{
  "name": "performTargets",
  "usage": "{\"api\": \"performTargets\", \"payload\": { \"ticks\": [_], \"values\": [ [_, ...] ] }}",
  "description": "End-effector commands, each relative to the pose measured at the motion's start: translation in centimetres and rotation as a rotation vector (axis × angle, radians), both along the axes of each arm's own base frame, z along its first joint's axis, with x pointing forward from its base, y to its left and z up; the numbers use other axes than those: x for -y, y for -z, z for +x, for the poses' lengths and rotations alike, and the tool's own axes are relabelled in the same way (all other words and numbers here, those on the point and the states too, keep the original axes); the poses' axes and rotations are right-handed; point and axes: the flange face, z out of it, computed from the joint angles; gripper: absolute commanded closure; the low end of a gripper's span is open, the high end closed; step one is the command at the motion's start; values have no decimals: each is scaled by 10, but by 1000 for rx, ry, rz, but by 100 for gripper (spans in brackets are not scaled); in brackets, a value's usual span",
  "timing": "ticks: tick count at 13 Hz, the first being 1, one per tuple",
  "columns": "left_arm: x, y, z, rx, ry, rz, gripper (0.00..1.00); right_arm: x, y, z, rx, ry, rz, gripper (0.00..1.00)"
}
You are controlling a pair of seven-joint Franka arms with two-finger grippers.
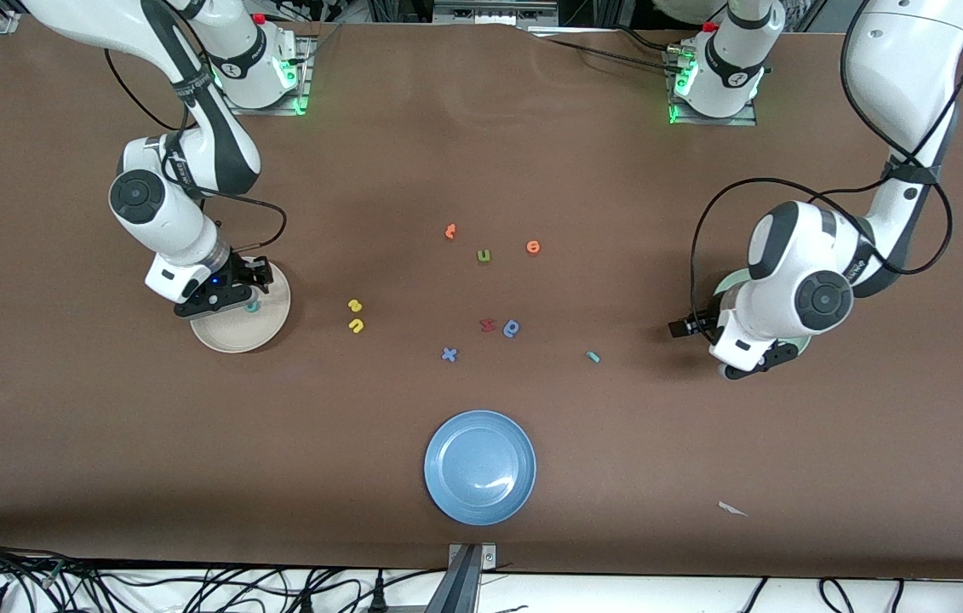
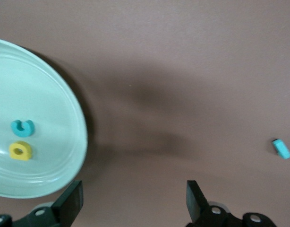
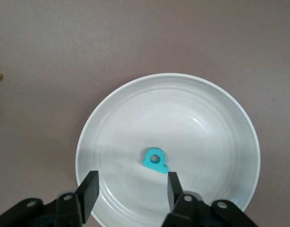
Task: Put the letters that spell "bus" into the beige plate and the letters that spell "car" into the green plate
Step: 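Drop the a in the green plate while the right gripper drops d in beige, then grasp the teal l with the left gripper while the right gripper grasps the yellow z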
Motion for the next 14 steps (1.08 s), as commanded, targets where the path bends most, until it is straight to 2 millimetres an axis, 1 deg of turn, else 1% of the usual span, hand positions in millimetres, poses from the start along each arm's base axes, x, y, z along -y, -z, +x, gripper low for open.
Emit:
{"api": "performTargets", "payload": {
  "ticks": [1,3,4,5,6,7,8,9,10,11,12,13,14],
  "values": [
    [-2,-11,7,17,-74,-2,4,-44,1,-5,1,64,13,33],
    [2,-26,17,41,-174,10,4,-87,0,0,18,107,28,33],
    [14,-36,22,59,-209,9,4,-99,2,2,21,131,34,33],
    [20,-38,22,59,-248,15,4,-111,4,5,23,152,39,33],
    [22,-36,23,57,-277,23,4,-123,8,8,23,168,44,33],
    [25,-40,25,64,-303,23,4,-137,11,11,25,188,51,33],
    [39,-40,26,66,-319,25,4,-153,15,12,26,203,57,33],
    [59,-39,26,64,-345,26,4,-163,21,12,23,208,59,33],
    [78,-35,29,64,-375,28,4,-166,29,13,21,207,60,33],
    [92,-31,34,62,-387,21,4,-167,35,14,31,207,71,34],
    [105,-22,38,55,-397,11,4,-170,41,13,32,204,75,34],
    [122,-16,41,67,-406,3,4,-173,45,11,29,197,73,34],
    [131,-8,41,82,-421,-6,4,-174,45,10,28,194,72,34]
  ]
}}
